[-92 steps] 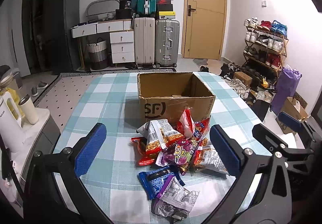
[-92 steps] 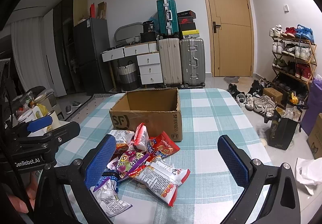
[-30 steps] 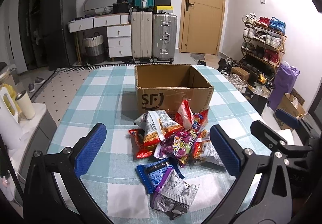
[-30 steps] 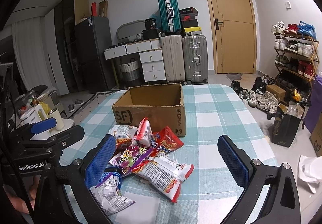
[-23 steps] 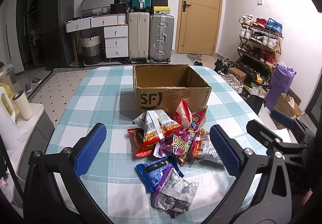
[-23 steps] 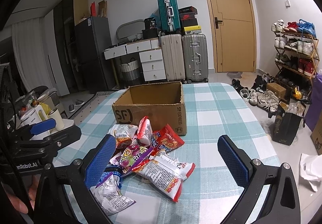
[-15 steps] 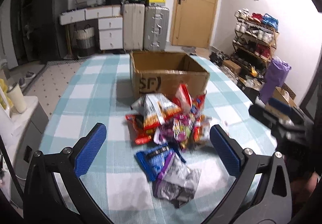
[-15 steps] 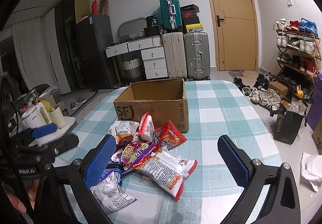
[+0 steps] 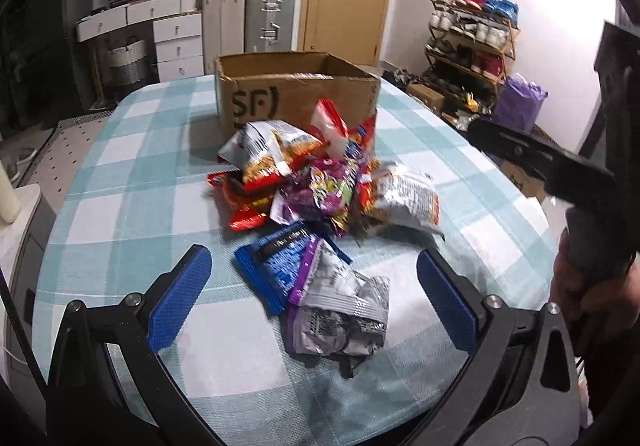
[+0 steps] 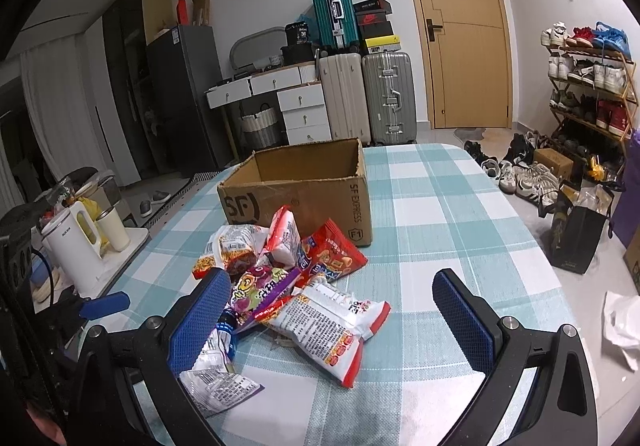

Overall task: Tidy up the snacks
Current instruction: 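Lower the left gripper onto the silver-white chip bag and close it, then lift the chip bag with the left gripper while the right gripper grasps the red-white cracker bag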

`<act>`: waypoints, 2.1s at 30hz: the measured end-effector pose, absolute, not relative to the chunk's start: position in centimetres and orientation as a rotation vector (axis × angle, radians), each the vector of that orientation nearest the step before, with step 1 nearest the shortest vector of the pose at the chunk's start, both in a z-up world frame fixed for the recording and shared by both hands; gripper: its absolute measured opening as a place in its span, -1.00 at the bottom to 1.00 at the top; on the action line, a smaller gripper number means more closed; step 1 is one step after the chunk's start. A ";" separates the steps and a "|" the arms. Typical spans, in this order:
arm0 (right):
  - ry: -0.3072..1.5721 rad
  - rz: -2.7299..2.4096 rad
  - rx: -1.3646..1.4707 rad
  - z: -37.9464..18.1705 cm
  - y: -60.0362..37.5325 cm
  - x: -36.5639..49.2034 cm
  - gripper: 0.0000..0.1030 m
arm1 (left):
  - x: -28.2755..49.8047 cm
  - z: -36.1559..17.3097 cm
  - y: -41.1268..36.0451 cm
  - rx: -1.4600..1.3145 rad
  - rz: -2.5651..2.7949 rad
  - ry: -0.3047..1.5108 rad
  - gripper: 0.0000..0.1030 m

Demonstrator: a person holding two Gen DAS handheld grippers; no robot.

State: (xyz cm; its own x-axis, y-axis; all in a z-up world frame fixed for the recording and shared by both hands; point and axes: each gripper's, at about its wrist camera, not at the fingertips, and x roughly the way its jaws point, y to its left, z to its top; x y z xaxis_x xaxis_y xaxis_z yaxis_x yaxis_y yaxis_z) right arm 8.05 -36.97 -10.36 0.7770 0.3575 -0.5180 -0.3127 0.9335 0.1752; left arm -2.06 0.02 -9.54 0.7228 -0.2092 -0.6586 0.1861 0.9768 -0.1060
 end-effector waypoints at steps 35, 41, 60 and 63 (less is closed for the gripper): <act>0.653 0.349 0.117 -13.5 -38.4 9.6 1.00 | -2.2 -14.1 -4.3 0.186 -0.339 0.802 -0.18; 0.680 0.378 0.158 -13.8 -38.6 9.7 1.00 | -2.4 -13.7 -3.2 0.128 -0.360 0.813 -0.20; 0.739 0.411 0.161 -15.0 -37.9 10.3 1.00 | -3.2 -10.4 0.5 -0.041 -0.365 0.766 -0.20; 0.755 0.420 0.154 -15.5 -37.3 10.8 1.00 | -3.2 -10.1 1.2 -0.058 -0.355 0.761 -0.20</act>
State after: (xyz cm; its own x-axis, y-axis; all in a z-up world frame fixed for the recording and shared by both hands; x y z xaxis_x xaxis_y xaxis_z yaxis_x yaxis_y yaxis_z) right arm 10.76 -37.26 -15.45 0.6498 0.4228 -0.6316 -0.3140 0.9061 0.2835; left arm -3.20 1.20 -10.14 0.6675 -0.3354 -0.6648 0.2936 0.9390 -0.1789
